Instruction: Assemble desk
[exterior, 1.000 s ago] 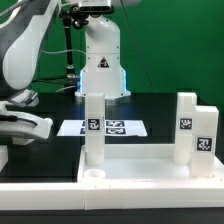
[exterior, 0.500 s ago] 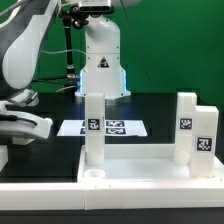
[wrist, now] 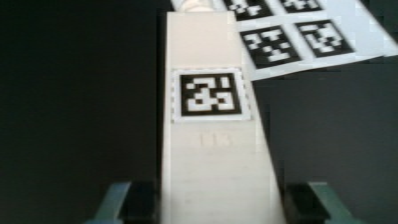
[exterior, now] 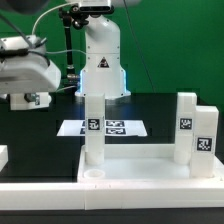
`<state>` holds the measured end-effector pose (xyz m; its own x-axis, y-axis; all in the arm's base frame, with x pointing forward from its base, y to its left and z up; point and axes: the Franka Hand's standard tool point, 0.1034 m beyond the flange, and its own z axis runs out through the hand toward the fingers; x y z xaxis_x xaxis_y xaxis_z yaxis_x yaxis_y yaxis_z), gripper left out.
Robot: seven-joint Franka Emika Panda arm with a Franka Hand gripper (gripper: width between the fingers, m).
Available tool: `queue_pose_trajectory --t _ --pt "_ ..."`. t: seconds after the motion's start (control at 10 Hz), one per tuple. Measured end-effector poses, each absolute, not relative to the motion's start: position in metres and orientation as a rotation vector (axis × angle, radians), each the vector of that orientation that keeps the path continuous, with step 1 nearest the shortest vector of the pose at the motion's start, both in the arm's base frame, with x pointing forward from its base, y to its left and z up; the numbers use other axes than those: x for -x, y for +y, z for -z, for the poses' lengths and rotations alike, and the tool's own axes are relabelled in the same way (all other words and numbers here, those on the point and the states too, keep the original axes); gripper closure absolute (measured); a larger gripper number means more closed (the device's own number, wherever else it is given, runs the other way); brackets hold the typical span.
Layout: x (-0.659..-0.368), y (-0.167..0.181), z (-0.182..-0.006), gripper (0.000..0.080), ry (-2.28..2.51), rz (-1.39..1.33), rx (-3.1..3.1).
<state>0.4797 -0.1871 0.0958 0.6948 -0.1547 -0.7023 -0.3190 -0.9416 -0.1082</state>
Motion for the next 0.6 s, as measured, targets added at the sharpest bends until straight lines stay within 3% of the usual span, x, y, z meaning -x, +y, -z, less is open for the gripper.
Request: queue_pose_trajectory --t 0.2,0.3,0.5,0.6 --pt "-0.488 -0.19 -0.099 0.0512 0.386 -0.856 2.806" --pt "-0.502 -0.187 -0.113 0.0511 0.357 -0.735 2.87" --pt "-0.556 -0.173 -0.171 0.0511 0.332 -0.325 2.935" --pt "-0.565 -0.171 -0.189 0.0511 0.338 -0.223 2.953"
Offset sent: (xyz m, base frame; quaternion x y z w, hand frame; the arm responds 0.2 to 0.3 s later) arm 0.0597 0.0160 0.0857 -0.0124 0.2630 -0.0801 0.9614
